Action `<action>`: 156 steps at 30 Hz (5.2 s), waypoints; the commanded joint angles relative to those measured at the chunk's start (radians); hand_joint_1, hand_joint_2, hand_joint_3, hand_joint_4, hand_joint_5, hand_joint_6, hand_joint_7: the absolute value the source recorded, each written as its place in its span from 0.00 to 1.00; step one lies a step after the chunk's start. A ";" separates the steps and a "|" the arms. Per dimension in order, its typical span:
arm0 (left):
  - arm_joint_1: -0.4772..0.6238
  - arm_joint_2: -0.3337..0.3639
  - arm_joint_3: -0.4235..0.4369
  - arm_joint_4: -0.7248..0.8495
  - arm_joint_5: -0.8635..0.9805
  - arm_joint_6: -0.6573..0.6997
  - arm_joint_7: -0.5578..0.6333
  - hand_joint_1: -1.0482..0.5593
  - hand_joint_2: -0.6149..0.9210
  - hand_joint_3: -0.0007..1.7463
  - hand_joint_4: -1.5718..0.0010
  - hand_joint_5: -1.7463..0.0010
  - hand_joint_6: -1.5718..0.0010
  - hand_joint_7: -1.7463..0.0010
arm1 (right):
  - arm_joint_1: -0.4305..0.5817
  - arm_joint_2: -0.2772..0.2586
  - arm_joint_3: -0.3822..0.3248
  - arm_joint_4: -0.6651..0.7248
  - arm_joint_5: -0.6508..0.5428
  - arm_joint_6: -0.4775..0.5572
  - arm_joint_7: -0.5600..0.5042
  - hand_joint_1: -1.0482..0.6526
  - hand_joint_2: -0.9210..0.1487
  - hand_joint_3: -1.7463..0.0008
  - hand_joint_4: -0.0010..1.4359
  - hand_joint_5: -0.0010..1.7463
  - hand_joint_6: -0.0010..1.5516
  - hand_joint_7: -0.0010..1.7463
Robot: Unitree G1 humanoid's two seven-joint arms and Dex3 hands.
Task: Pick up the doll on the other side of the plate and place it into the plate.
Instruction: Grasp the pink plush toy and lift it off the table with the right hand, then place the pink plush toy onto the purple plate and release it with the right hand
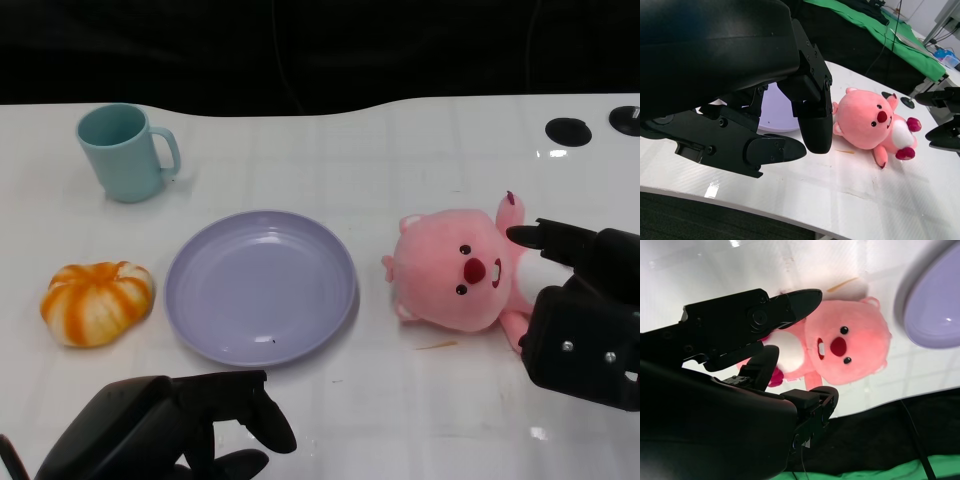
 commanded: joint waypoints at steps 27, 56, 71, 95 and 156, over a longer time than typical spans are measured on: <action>0.010 0.022 0.014 -0.007 -0.020 0.004 -0.020 0.52 1.00 0.23 0.61 0.04 0.55 0.45 | -0.182 0.089 0.098 0.409 -0.257 -0.166 -0.037 0.19 0.00 0.89 0.22 0.19 0.24 0.03; 0.090 0.021 0.011 -0.110 -0.004 0.035 -0.021 0.52 1.00 0.23 0.61 0.03 0.55 0.46 | -0.506 0.302 0.204 1.181 -0.253 -0.391 -0.213 0.16 0.00 0.91 0.17 0.17 0.29 0.02; 0.144 0.023 0.002 -0.200 0.015 0.048 -0.031 0.53 0.99 0.23 0.61 0.02 0.56 0.45 | -0.622 0.371 0.267 1.502 -0.261 -0.565 -0.411 0.22 0.01 0.97 0.26 0.21 0.40 0.04; 0.140 0.037 0.005 -0.223 0.005 0.081 -0.034 0.52 1.00 0.24 0.63 0.00 0.57 0.44 | -0.688 0.400 0.304 1.639 -0.246 -0.570 -0.590 0.39 0.00 0.81 0.58 0.85 0.61 0.01; 0.091 0.028 -0.061 -0.195 0.057 0.103 -0.023 0.52 1.00 0.24 0.61 0.02 0.56 0.46 | -0.589 0.649 0.139 1.126 -0.071 -0.649 -0.648 0.49 0.59 0.27 0.67 1.00 0.48 0.98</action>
